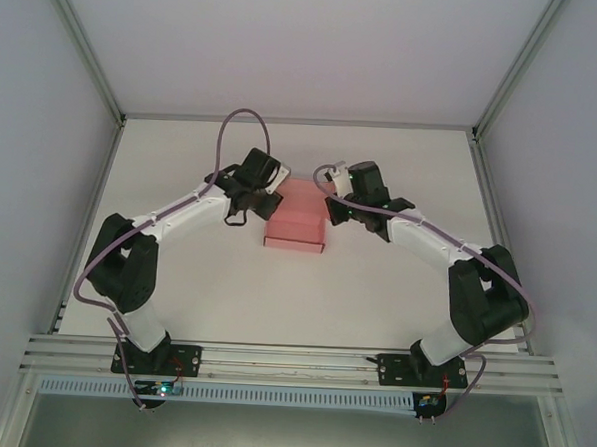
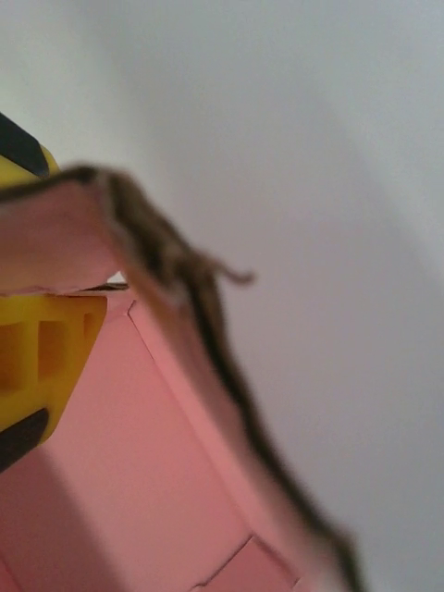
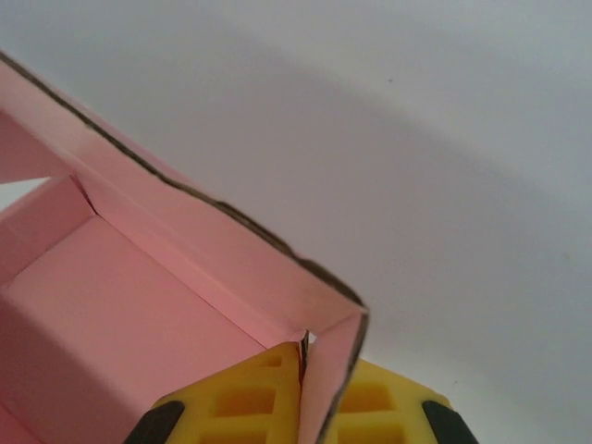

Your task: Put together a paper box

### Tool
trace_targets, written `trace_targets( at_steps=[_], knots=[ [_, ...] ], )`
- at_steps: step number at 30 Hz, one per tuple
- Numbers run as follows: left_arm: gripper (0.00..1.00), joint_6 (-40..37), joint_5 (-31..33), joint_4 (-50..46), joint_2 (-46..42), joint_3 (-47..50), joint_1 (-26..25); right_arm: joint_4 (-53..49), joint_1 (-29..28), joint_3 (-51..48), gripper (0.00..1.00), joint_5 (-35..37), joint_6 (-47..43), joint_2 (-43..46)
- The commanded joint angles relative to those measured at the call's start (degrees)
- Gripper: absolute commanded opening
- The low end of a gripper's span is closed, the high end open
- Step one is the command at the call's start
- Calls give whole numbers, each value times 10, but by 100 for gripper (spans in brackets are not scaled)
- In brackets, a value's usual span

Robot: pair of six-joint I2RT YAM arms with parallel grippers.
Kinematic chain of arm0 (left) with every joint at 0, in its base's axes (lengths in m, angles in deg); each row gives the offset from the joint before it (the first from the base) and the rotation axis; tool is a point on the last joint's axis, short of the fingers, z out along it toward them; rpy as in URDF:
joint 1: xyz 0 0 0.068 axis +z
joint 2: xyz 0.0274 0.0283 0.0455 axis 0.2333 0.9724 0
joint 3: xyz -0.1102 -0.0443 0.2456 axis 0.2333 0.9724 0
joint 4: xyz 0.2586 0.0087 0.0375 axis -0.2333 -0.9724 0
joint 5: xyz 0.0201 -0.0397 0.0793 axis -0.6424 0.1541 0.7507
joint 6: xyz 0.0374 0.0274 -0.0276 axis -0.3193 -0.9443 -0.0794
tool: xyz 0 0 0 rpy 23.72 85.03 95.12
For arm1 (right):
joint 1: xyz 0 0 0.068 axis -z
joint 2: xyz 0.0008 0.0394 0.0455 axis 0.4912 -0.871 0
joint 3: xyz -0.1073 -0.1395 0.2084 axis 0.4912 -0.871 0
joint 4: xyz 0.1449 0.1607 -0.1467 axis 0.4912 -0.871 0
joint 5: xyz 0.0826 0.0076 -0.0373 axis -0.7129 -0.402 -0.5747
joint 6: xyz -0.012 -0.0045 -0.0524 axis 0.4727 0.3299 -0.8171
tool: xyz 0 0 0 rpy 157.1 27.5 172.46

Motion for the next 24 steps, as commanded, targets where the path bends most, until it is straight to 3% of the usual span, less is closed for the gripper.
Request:
trace_targets(
  at_steps=[1,7,16,24],
  knots=[
    [0,90,83,-21,18,-36,-26,48,-30,4,0,93,101,9],
    [0,196,56,34,16,-15,-27,163,-49,-20,0,160,201,15],
    [0,322,107,135,-3,31,-27,326,-70,-52,0,185,322,-11],
    [0,354,118,200,-5,78,-30,303,-95,-39,0,221,309,-35]
  ],
)
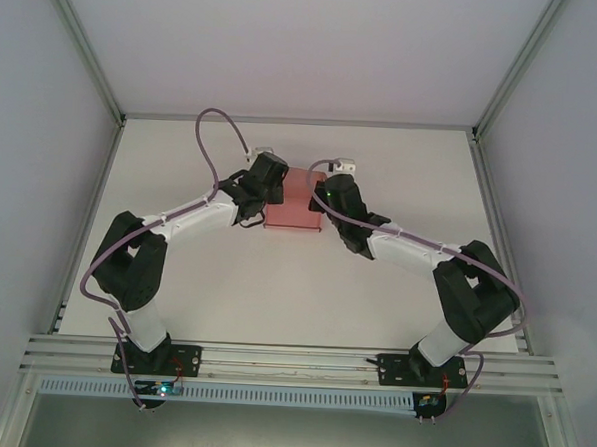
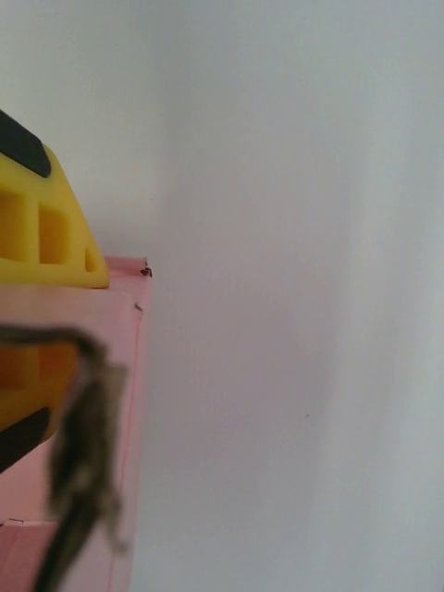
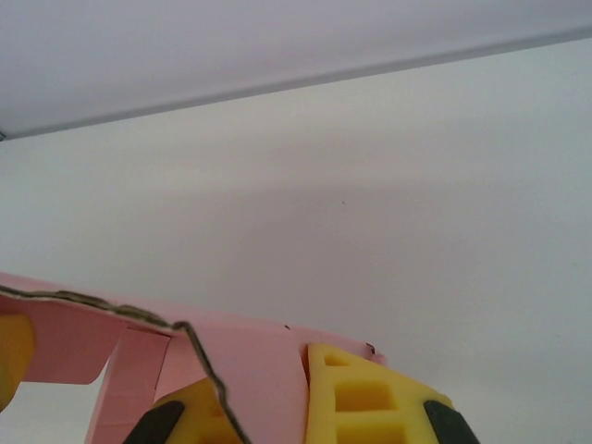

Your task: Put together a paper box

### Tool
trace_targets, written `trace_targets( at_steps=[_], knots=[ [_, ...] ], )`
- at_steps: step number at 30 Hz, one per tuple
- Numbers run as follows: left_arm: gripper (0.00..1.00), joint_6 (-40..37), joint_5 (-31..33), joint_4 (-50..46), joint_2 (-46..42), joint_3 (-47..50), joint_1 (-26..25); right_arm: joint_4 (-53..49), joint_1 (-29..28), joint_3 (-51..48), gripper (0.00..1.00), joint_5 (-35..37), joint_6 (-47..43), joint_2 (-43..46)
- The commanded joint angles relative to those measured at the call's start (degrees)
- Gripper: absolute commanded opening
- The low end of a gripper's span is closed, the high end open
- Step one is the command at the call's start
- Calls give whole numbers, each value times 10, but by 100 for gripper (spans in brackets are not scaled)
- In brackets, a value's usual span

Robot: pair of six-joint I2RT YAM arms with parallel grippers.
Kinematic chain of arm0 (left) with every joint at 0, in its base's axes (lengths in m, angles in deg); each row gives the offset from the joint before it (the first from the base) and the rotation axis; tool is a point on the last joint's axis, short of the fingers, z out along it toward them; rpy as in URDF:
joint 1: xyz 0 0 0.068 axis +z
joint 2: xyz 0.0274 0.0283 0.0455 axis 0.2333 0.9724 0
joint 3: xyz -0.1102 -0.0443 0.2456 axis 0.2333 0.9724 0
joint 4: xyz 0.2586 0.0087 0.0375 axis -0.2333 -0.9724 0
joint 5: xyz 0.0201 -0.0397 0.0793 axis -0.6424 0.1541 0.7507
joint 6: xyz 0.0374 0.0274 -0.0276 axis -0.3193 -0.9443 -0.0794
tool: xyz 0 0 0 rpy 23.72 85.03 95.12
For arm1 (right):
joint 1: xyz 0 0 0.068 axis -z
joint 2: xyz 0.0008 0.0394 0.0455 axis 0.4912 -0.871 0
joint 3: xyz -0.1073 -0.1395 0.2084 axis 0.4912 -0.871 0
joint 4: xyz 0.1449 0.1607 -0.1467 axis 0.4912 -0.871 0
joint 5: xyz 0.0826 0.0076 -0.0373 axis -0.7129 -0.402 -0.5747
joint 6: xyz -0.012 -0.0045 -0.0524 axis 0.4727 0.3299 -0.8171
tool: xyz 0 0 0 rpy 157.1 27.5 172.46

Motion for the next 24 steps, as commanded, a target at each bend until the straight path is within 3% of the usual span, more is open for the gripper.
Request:
trace_targets(
  at_steps=[1,14,24],
  knots=[
    [0,26,-6,55,-11,29,-12,76,-10,8,0,5,21,-9],
    [0,-29,-63,158,-42,176,-14,215,-53,-130,0,40,-75,-10],
    [1,-27,-80,230,-65,267,-18,317,-101,-215,0,101,-77,-41]
  ],
)
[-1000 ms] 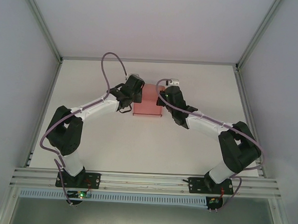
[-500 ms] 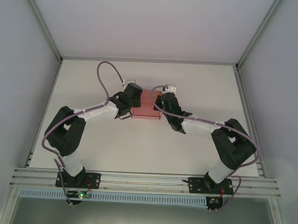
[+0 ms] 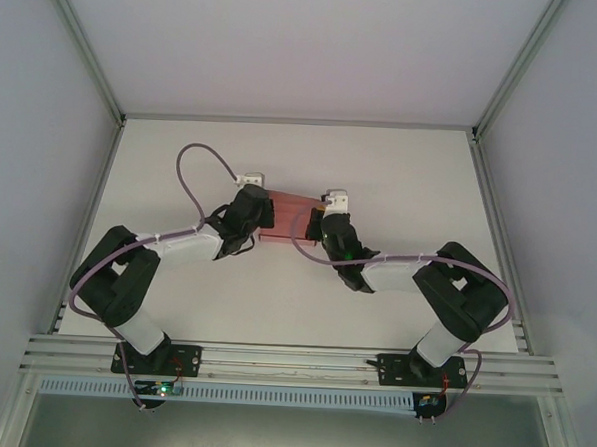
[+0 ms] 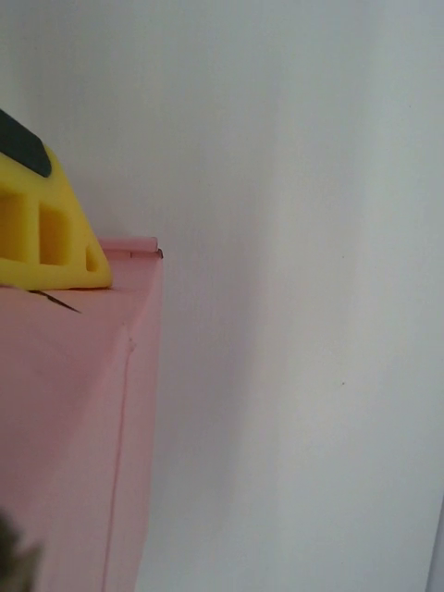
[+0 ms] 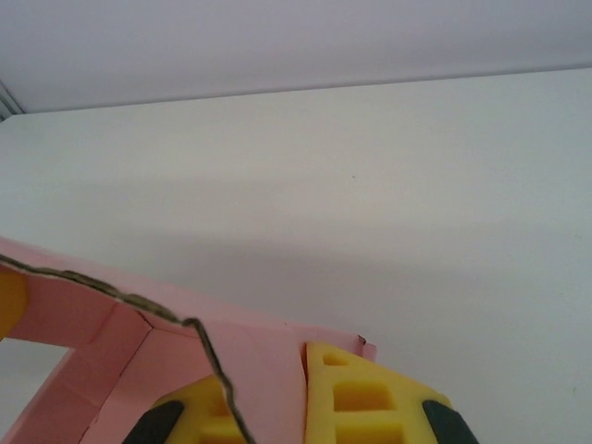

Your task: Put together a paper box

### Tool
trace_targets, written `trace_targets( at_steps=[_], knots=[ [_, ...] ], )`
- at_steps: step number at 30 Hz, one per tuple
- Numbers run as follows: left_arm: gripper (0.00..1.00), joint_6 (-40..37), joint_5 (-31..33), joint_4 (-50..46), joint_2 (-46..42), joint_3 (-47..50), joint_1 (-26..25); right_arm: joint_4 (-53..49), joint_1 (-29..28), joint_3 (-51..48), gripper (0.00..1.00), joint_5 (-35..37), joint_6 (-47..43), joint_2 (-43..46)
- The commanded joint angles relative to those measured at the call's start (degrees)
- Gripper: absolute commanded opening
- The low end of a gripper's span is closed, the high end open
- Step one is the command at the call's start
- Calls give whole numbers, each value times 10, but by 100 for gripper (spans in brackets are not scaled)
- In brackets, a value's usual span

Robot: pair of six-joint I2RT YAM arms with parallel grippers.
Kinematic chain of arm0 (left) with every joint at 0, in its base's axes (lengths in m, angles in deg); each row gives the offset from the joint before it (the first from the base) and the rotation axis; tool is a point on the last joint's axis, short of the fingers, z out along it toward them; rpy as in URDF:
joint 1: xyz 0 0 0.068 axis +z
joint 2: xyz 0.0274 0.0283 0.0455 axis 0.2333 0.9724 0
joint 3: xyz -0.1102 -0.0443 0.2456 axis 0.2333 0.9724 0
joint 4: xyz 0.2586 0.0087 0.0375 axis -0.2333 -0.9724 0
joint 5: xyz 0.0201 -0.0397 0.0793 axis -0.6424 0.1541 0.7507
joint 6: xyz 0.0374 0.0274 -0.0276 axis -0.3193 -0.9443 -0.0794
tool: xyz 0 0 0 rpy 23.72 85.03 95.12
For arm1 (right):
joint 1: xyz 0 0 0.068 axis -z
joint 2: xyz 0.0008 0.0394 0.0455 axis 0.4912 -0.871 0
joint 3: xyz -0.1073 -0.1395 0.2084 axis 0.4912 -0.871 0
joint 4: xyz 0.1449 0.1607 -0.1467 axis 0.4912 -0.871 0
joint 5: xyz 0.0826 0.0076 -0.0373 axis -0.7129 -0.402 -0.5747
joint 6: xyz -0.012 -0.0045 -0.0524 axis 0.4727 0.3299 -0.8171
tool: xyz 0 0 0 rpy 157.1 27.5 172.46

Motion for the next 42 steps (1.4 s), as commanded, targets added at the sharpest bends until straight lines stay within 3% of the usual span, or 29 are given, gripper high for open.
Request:
trace_targets(
  at_steps=[1,8,10,17,19,21,26,30,33,36,42],
  knots=[
    [1,0,-40,-32,11,31,-14,38,-30,-31,0,22,-10,-29],
    [9,-4,2,-68,-9,44,-22,127,-50,-72,0,94,-31,-53],
    [16,-8,14,-91,-23,44,-24,125,-50,-74,0,97,-48,-49],
    [61,-7,42,-181,-104,64,-24,69,-49,-72,0,107,-63,-32],
    [77,-9,32,-212,-138,65,-23,59,-49,-75,0,108,-58,-28],
    [100,-10,12,-241,-173,63,-24,53,-50,-75,0,106,-57,-28],
    [100,-10,-61,-292,-263,43,-24,52,-50,-81,0,105,-49,-35],
    [100,57,-35,-309,-290,20,-20,50,-54,-78,0,103,-51,-39],
    [100,116,-34,-335,-248,-10,-4,48,-57,-76,0,104,-51,-41],
    [100,152,-77,-347,-188,-44,28,49,-62,-77,0,106,-57,-47],
    [100,184,-143,-195,-110,-17,74,48,-67,-84,0,111,-60,-50]
  ],
)
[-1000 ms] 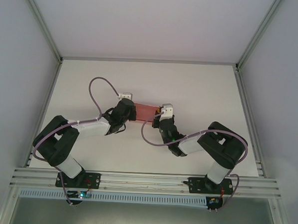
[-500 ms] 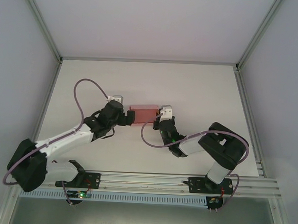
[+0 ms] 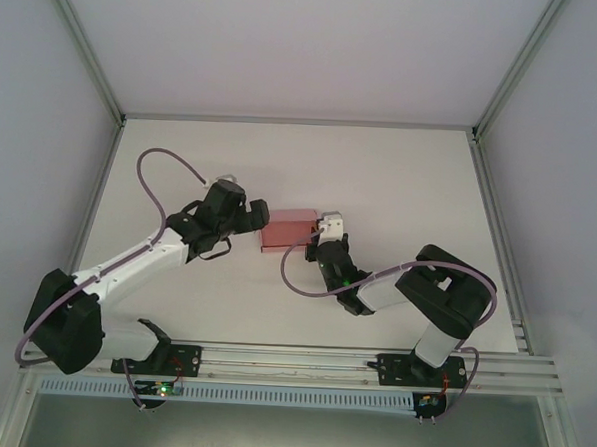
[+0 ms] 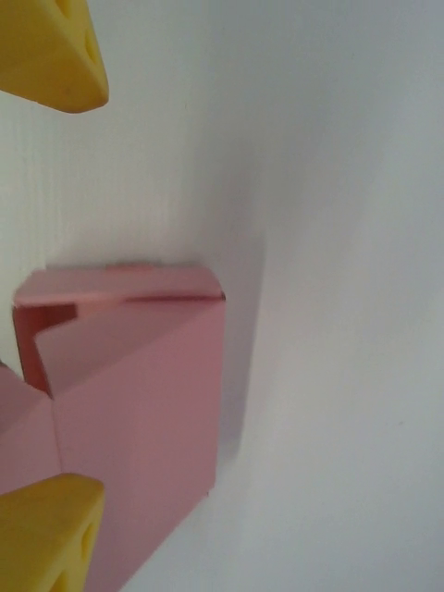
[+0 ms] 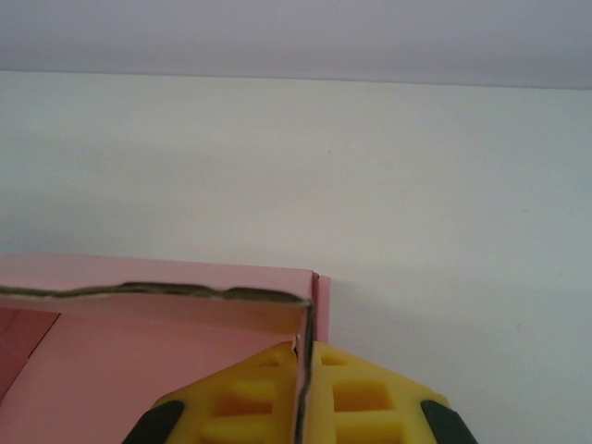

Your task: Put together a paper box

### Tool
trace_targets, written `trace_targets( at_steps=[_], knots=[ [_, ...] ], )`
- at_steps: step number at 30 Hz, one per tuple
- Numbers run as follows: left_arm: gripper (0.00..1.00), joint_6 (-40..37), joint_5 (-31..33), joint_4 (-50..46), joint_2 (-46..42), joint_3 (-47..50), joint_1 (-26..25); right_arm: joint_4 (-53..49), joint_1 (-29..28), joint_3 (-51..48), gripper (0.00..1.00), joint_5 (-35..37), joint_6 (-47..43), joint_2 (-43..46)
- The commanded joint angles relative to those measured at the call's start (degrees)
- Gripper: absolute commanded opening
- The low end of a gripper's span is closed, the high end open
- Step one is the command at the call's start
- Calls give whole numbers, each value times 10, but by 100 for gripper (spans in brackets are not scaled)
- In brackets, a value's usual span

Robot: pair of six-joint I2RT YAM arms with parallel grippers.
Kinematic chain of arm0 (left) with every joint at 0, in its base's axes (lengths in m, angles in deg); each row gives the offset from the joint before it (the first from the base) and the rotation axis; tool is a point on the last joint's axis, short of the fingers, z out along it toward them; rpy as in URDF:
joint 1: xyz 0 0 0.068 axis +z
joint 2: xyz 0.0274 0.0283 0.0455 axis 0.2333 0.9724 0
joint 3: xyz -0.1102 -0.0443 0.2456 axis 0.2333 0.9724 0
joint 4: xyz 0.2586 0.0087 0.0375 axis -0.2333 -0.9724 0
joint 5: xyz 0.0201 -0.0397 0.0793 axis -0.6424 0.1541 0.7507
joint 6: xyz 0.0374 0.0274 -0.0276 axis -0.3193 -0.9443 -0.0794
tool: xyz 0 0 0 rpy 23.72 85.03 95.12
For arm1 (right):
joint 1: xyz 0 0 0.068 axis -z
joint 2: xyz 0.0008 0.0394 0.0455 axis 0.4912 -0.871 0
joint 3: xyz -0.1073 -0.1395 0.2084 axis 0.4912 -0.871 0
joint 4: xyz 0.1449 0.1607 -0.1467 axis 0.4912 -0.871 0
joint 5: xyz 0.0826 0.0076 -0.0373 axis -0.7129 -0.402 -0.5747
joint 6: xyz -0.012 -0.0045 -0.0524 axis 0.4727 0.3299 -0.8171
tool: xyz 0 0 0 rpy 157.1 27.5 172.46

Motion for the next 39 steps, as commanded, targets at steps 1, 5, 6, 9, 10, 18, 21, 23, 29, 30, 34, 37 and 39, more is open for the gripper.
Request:
trace_targets(
  at_steps=[1,5,6,9,10,18,21,23,29,30,34,37,39],
  knots=[
    [100,43,-65,107,59,16,38,-45,-8,-20,0,9,0,-16],
    [98,45,-122,167,110,30,43,-48,-10,-16,0,-3,-2,-20],
    [97,47,-134,172,121,31,43,-48,-10,-14,1,-4,-5,-22],
    [89,46,-158,194,143,41,45,-48,-10,-12,4,-17,-11,-19],
    [86,45,-159,201,146,47,45,-48,-11,-11,7,-22,-11,-16],
    [59,37,-142,206,162,69,45,-172,-10,5,40,-99,17,60],
    [55,38,-153,216,180,69,45,-210,-3,-2,51,-128,8,101],
    [52,37,-165,225,192,68,46,-242,3,-10,60,-155,-9,134],
    [44,33,-170,228,208,63,47,-303,35,-44,79,-234,-54,205],
    [42,33,-170,227,210,62,47,-301,44,-52,83,-251,-50,217],
    [38,27,-175,224,215,62,48,-281,86,-79,98,-319,-28,262],
    [33,25,-179,225,217,63,50,-279,116,-74,98,-332,-5,278],
    [31,25,-186,229,220,66,53,-283,139,-64,98,-345,8,279]
  ],
)
